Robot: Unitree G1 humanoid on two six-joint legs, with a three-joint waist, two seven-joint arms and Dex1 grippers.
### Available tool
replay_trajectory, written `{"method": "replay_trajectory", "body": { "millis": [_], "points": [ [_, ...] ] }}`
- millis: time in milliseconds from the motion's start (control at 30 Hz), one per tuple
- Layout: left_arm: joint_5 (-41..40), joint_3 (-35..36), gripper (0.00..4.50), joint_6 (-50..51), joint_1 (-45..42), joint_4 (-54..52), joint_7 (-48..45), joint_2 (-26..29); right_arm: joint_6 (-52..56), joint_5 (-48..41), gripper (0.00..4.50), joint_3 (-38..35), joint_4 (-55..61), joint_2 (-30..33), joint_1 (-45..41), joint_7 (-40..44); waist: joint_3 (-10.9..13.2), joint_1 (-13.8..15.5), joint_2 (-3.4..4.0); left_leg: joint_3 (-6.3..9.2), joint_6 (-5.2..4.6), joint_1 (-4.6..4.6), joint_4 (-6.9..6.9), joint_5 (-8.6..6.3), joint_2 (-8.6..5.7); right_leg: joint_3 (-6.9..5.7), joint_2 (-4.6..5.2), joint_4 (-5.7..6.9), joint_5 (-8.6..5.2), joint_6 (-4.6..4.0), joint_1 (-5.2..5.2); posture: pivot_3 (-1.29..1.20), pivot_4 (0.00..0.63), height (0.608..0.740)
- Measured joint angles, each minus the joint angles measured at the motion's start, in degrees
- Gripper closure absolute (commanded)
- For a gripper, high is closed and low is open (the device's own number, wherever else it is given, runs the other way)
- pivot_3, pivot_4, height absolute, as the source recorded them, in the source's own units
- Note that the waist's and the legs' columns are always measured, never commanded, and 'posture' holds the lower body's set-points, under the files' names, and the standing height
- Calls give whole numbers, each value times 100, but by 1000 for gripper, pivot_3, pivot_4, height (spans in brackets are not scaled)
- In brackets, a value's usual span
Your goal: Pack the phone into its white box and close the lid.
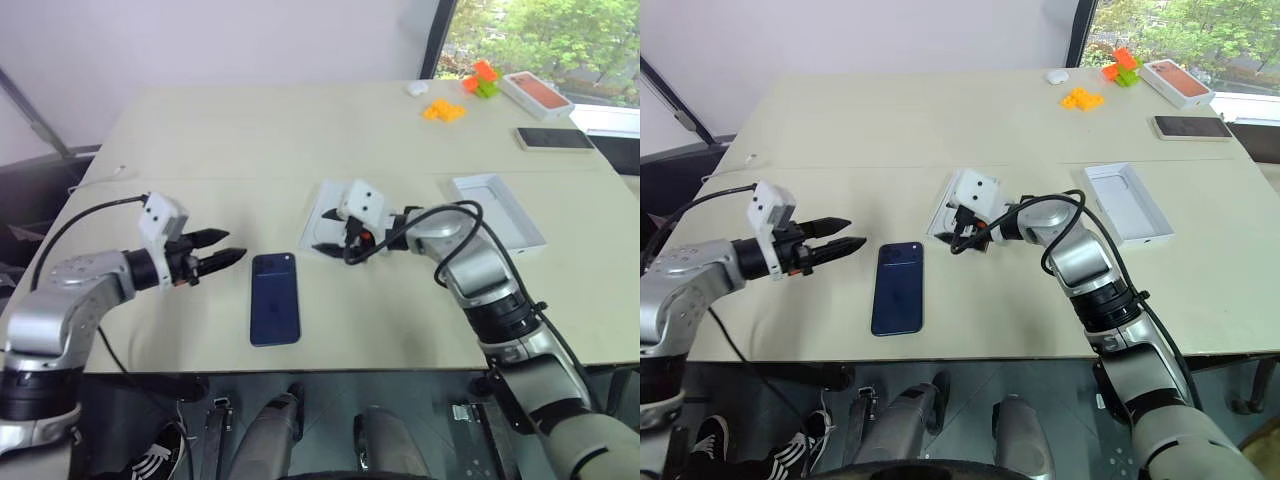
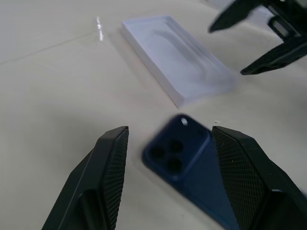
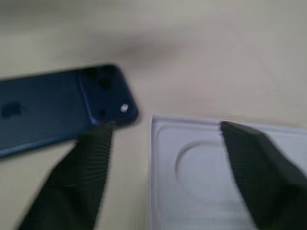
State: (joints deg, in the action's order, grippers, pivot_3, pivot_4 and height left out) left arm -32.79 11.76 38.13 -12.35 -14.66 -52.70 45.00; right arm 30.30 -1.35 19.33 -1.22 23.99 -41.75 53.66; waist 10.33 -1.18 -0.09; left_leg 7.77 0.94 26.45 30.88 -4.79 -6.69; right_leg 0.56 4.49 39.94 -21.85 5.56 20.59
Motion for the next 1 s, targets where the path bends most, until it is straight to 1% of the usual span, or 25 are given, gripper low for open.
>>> {"method": "replay_trajectory", "body": {
  "millis": [100,200,333,600,700,833,1000],
  "points": [
    [-16,55,1557,-298,268,-131,-259,65,39,182,55,270,-42,-33,-26,-70,0,5,0,-1,0,4,-2,0,1,0,0,-1,-7,-13,4,0,150,740],
    [-14,71,1557,-516,347,-136,-350,71,49,363,55,446,-197,-43,-76,-163,0,24,0,-1,0,4,-2,-1,0,0,0,-1,-7,-14,4,0,150,740],
    [25,70,1557,-660,289,-129,-167,-12,186,383,55,462,-390,-88,-223,-173,0,15,0,-1,0,4,-5,-1,1,1,0,-1,-7,-14,6,0,150,740],
    [-35,68,1557,-579,206,-115,66,-49,195,382,55,445,-587,-141,-302,-280,0,3,0,-2,0,4,-15,0,2,0,-2,-1,1,2,12,0,150,740],
    [-107,70,1557,-358,108,-73,148,-52,143,180,55,254,-509,-203,-282,-249,1,6,0,-2,0,4,-15,0,3,0,-3,-1,3,7,12,0,150,740],
    [-193,95,1557,-217,132,-66,147,9,-190,-309,55,-200,66,-208,-143,-50,0,4,-1,-3,0,5,-15,0,3,0,-2,-6,4,8,10,0,150,740],
    [-293,270,1557,28,337,-71,176,100,-533,-517,55,-301,263,-29,140,153,0,1,-1,-3,0,4,-15,0,5,0,-2,-6,-5,-10,9,0,150,740]
  ]
}}
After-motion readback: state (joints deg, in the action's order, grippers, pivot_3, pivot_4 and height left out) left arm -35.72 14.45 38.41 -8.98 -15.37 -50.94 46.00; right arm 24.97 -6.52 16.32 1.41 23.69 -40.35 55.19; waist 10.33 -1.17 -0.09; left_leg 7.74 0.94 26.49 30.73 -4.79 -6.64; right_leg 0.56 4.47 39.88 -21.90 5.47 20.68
